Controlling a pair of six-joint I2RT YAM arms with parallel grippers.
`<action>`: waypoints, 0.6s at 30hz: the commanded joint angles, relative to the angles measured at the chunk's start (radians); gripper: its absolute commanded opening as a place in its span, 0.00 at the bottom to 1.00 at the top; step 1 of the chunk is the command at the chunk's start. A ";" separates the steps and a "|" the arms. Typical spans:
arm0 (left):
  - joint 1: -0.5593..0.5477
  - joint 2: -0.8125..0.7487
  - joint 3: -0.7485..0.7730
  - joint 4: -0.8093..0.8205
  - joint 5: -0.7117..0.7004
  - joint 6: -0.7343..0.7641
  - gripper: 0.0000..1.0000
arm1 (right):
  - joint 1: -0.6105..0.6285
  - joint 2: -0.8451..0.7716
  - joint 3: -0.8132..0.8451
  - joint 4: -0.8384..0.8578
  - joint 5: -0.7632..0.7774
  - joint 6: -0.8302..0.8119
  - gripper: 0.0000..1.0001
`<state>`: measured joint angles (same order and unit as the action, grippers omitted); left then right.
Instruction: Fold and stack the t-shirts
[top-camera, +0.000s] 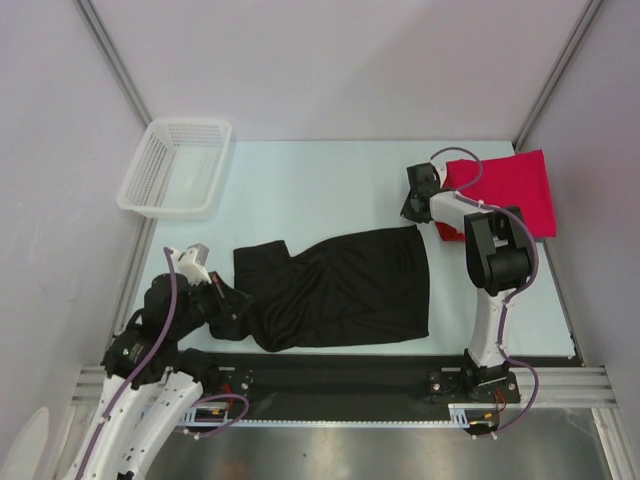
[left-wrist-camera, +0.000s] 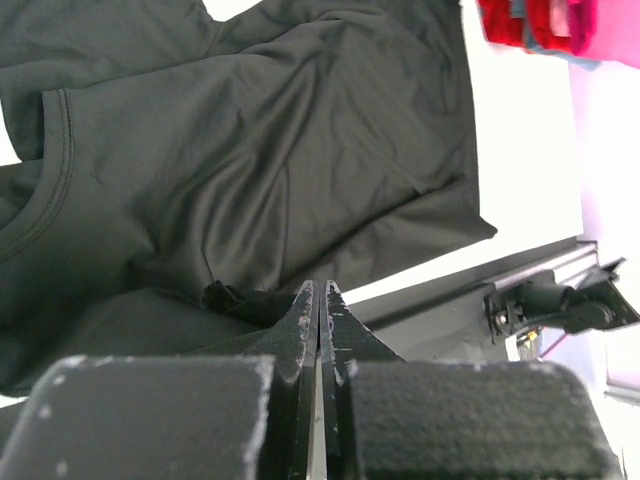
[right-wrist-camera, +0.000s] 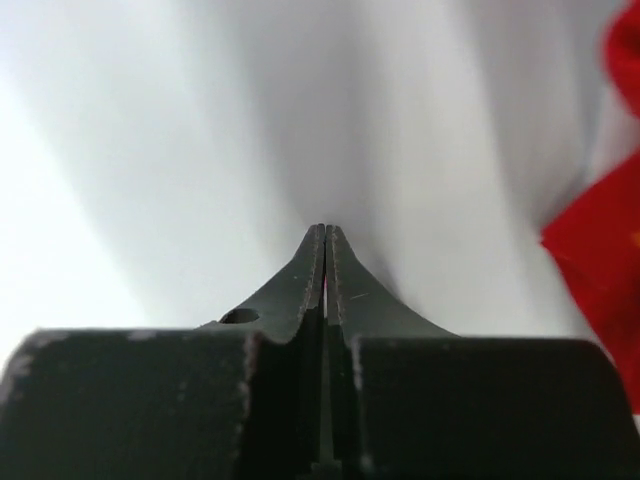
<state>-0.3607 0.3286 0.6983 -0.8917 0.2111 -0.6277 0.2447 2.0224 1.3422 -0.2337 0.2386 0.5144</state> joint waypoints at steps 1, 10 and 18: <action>-0.003 0.061 -0.025 0.144 -0.025 -0.041 0.00 | -0.001 0.009 0.063 -0.009 -0.093 -0.013 0.00; -0.003 0.070 -0.036 0.165 0.007 -0.041 0.00 | -0.002 -0.053 0.063 -0.102 -0.018 -0.071 0.57; -0.003 0.013 -0.023 0.091 -0.006 -0.027 0.00 | -0.002 -0.100 -0.072 -0.055 -0.009 -0.079 0.58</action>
<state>-0.3607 0.3504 0.6601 -0.7815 0.1955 -0.6544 0.2443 1.9751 1.3087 -0.2913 0.2153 0.4530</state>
